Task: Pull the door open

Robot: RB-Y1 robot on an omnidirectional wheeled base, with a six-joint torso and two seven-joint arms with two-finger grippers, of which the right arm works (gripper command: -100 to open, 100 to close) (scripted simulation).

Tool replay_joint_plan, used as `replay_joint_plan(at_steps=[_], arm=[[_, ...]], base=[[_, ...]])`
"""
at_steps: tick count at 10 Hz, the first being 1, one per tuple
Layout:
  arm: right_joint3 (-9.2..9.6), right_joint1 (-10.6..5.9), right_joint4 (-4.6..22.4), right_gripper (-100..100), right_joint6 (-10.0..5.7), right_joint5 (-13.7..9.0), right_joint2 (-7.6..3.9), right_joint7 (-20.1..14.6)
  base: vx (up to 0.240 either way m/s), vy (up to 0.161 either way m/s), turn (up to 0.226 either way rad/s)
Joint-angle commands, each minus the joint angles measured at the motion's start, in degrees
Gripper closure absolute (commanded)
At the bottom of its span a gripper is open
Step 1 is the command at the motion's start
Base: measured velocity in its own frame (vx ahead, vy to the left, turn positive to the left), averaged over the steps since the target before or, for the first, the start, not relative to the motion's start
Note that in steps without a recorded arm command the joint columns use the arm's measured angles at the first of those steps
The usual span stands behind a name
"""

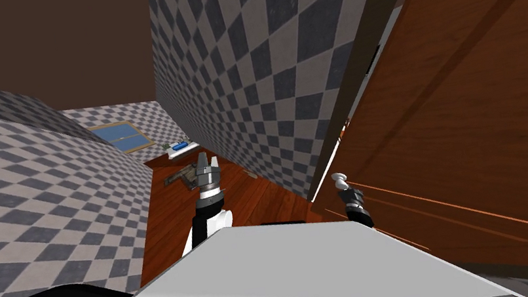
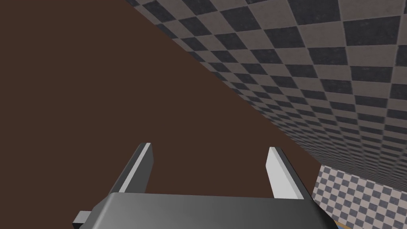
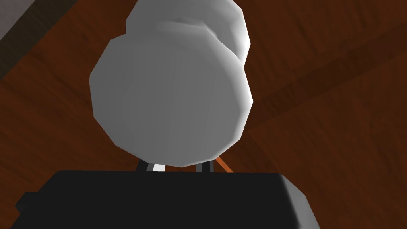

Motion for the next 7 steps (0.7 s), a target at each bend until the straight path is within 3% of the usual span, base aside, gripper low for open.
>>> replay_joint_plan(at_steps=[1, 7], arm=[[0.40, -0.32, -1.94, 100, -0.02, 0.00, 0.42, -2.50], [-0.44, -1.52, -1.18, 100, 0.84, -1.36, 0.69, -11.54]], base=[[-0.060, -0.015, 0.061], [-0.060, -0.008, 0.076]])
